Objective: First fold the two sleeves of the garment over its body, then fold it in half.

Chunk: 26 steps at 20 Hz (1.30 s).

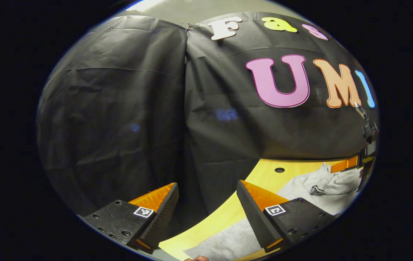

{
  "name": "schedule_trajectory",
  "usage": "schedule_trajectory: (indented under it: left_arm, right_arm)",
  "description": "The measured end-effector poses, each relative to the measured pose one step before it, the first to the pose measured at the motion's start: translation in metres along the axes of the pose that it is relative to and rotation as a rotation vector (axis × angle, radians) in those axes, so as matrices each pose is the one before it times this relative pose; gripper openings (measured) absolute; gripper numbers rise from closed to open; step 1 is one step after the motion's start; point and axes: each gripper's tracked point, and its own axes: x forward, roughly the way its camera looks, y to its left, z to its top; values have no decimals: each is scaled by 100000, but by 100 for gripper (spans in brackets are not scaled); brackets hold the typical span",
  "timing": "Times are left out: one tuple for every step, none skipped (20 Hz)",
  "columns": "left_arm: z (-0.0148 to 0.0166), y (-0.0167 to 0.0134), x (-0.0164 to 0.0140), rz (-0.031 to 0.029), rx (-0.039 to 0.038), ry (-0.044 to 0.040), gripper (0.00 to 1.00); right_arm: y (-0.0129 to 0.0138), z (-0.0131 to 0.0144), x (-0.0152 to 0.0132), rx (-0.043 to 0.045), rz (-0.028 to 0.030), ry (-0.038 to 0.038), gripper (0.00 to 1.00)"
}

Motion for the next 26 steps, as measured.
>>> schedule_trajectory:
  left_arm:
    - [-1120, -6, -80, 166, 437, 2167, 100]
    - [-1077, -31, -13, 59, 410, 1921, 100]
    - [-802, -23, -7, -3, 343, 1887, 95]
    - [-716, -179, 26, -583, -61, 1981, 95]
    - [-629, -208, -65, -1036, -621, 1140, 95]
    - [-1161, -12, -122, 117, 112, 1856, 95]
    - [-994, 166, 55, 862, 388, 2447, 95]
    - [-1065, 81, -46, 693, 141, 2795, 95]
    - [-1338, 39, 63, 242, -498, 2804, 95]
    - [-1339, -146, -6, 268, -643, 2980, 95]
    - [-843, 140, -24, 359, -585, 2807, 95]
    - [-1081, -12, 38, 109, -629, 2619, 100]
    - [-898, -32, 249, 88, -397, 1898, 95]
    - [-911, 74, 147, 197, -175, 3019, 95]
    - [-1236, 114, 299, 77, -39, 2304, 95]
    - [-1103, -27, 287, 154, -614, 2757, 95]
    - [-868, 52, 196, 227, -858, 2362, 96]
    - [-693, 202, 177, 883, -862, 1543, 96]
    - [-528, 77, 245, 516, -719, 1410, 96]
    - [-728, 128, 216, 594, -744, 1845, 96]
    - [-604, 68, 191, 210, -641, 2718, 96]
    - [-803, 118, 121, -52, -933, 2994, 96]
    - [-720, 7, 94, -190, -1156, 3048, 96]
    - [282, -102, 7, -96, -1101, -1437, 96]
    - [-48, 8, 283, 206, 396, 277, 97]
    - [-325, 48, -321, 244, 980, 2084, 96]
  right_arm:
    - [-177, 699, -990, -3027, -489, -3413, 97]
    - [-126, 763, -887, -2267, -96, -2999, 98]
    - [-388, 529, -862, -2017, -621, -2552, 94]
    - [-457, 535, -936, -1973, -1143, -1992, 98]
    - [-589, 283, -781, -1423, -1002, -1711, 98]
    - [-423, 380, -815, -432, -794, -1554, 98]
    - [-415, 272, -914, 308, -449, -876, 98]
    - [-440, 67, -757, 644, -516, -409, 98]
    - [-569, 34, -556, 565, -752, -325, 98]
    - [-607, 19, -563, 464, -758, -123, 98]
    - [-605, -86, -525, 551, -850, -64, 98]
    - [-618, -63, -481, 374, -941, -79, 98]
    - [-678, -100, -338, 459, -1035, 66, 98]
    - [-575, -86, -401, 565, -931, 101, 98]
    - [-547, -106, -489, 420, -861, 327, 98]
    - [-533, -99, -383, 277, -980, 97, 98]
    - [-463, -166, -231, 39, -732, 127, 98]
    - [-486, -150, -177, -221, -796, 249, 98]
    - [-403, -123, -282, -154, -730, 146, 98]
    - [-281, 91, -211, 29, -514, -109, 98]
    - [-165, -28, -343, 110, -427, -141, 98]
    - [-238, 110, -149, -45, -350, -69, 98]
    - [-277, 157, -74, -78, -334, -259, 98]
    - [63, -90, 28, -90, -63, -27, 98]
    - [-65, -41, -68, 23, -279, 151, 98]
    - [-35, -35, -108, 116, -77, 195, 98]
